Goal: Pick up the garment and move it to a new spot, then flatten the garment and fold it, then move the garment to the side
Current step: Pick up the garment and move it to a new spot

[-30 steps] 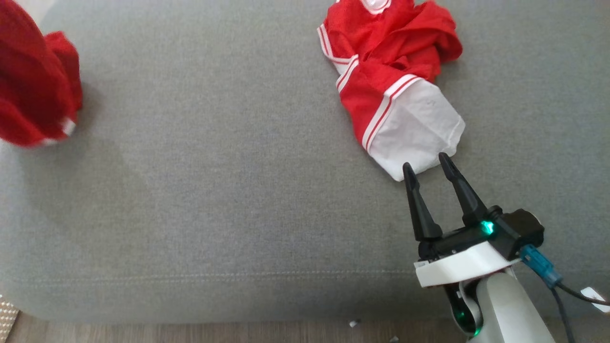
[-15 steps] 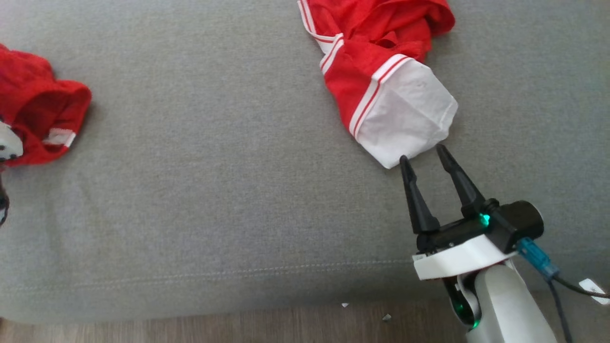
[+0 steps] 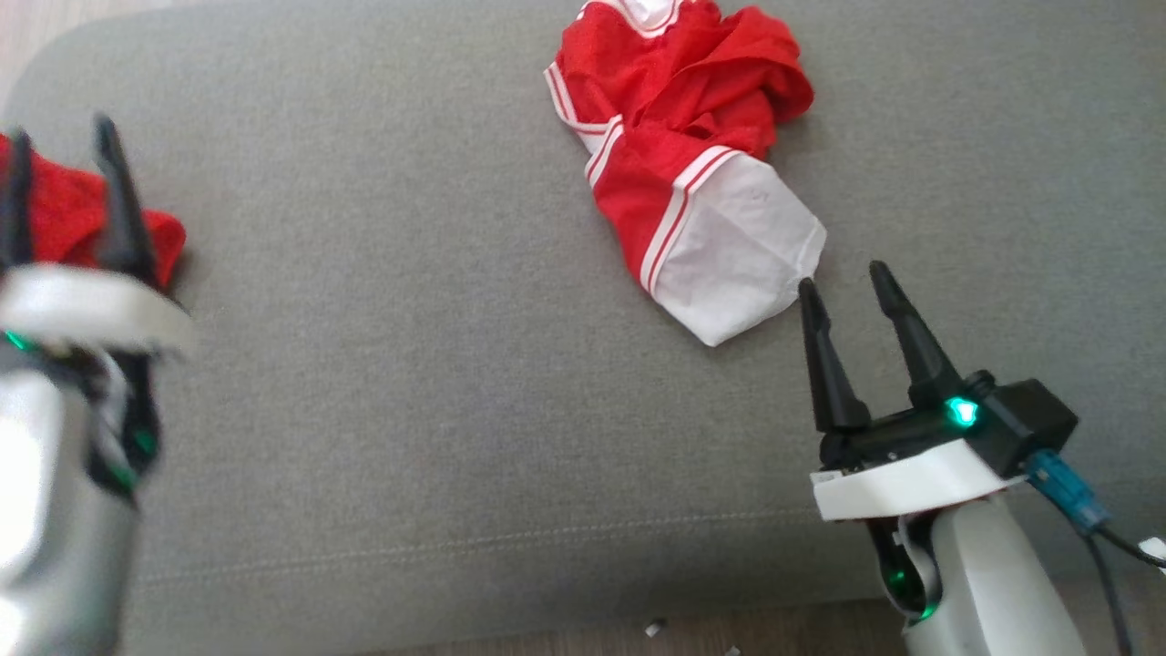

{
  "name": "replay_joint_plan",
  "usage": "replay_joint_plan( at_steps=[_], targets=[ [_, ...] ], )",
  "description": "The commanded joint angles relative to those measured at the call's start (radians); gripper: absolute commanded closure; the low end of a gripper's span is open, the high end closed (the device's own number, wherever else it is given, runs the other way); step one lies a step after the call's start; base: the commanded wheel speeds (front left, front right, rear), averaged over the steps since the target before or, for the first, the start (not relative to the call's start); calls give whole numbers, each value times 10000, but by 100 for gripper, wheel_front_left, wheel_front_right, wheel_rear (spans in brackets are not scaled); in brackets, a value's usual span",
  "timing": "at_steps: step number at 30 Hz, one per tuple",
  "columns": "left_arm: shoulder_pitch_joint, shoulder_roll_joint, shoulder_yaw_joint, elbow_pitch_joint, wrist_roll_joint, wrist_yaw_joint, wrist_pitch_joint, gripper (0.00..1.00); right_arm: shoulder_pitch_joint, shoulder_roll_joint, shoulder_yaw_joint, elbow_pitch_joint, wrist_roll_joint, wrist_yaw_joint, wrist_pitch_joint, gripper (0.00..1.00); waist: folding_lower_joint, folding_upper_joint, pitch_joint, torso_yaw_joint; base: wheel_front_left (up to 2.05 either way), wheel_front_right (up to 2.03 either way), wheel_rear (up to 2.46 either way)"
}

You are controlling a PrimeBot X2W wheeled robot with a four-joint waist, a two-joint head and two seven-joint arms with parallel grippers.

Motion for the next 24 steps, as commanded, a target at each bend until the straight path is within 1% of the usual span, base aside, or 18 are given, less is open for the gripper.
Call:
replay_joint_plan(
  at_steps=[1,4,8,9,10,13,16,20,24],
  targets=[
    [12,310,491,-599,224,111,-120,0,-232,61,184,-410,15,65,-44,0,0,-1,-120,-108,0,0,0],
    [1277,-209,612,-2185,922,415,-120,0,-200,61,-106,-607,-58,65,-44,0,0,-1,-213,-215,0,0,0],
    [2758,-871,591,-3561,1987,774,-121,0,-105,61,-323,-645,-359,65,-44,0,0,-1,-315,-365,0,0,0],
    [3050,-1133,577,-3816,2160,784,-121,0,-57,61,-341,-659,-434,65,-44,0,0,-1,-357,-365,0,0,0],
    [3317,-1382,541,-3970,2281,700,-121,0,15,61,-369,-672,-465,65,-44,0,0,-1,-412,-355,0,0,0],
    [4000,-1976,650,-3980,2679,507,-121,0,295,61,-334,-613,-598,65,-44,0,0,-1,-677,-418,0,0,0],
    [4623,-2475,900,-3869,3254,537,-121,0,479,61,-233,-357,-711,65,-44,0,0,-1,-945,-580,0,0,0],
    [5237,-2810,740,-3737,4274,580,-121,0,679,61,-227,-139,-639,65,-44,0,0,-1,-1307,-693,0,0,0],
    [5611,-3042,453,-3490,4747,532,-121,0,862,61,-110,-23,-642,65,-44,0,0,-1,-1535,-668,0,0,0]
  ],
)
